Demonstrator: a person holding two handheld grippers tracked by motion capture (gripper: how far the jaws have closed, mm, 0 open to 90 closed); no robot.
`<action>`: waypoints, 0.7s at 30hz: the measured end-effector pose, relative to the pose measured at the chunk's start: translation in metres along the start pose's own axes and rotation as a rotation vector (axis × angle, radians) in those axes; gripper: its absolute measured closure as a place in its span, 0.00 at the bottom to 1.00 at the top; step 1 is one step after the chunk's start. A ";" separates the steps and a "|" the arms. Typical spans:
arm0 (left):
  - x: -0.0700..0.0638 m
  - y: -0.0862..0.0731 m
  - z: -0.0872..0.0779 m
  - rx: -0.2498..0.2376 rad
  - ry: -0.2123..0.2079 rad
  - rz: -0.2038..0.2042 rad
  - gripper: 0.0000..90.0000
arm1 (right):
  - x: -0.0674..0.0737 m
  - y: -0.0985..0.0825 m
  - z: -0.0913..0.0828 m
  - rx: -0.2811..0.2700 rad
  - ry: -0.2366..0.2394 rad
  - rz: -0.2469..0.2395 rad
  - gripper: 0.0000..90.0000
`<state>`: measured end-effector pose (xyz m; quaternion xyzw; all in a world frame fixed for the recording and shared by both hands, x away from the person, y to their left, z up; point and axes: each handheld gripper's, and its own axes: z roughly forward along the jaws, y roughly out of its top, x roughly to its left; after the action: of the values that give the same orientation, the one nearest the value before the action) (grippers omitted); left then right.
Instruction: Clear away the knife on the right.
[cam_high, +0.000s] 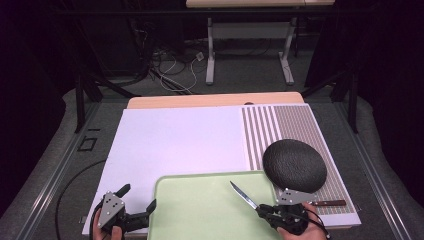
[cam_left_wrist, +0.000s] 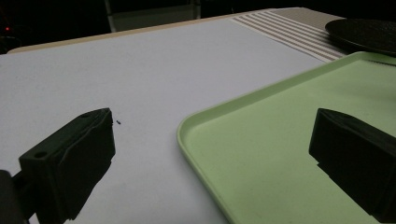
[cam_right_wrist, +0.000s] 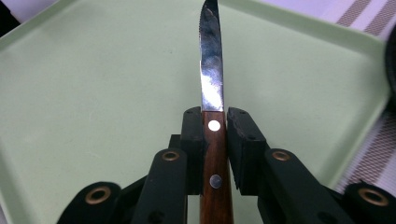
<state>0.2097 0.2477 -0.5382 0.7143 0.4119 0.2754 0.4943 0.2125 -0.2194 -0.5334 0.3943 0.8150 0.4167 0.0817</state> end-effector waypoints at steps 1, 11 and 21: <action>0.000 0.000 0.000 0.000 0.000 0.001 0.01 | 0.001 0.000 0.002 0.004 0.007 -0.002 0.86; -0.001 0.000 0.000 0.001 -0.004 0.004 0.01 | 0.002 -0.008 0.015 0.063 0.019 0.008 0.86; 0.000 0.000 0.000 0.000 -0.004 0.004 0.01 | -0.001 -0.013 0.018 0.078 0.018 0.022 0.85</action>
<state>0.2095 0.2474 -0.5381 0.7156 0.4096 0.2750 0.4945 0.2141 -0.2132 -0.5550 0.4025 0.8269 0.3888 0.0543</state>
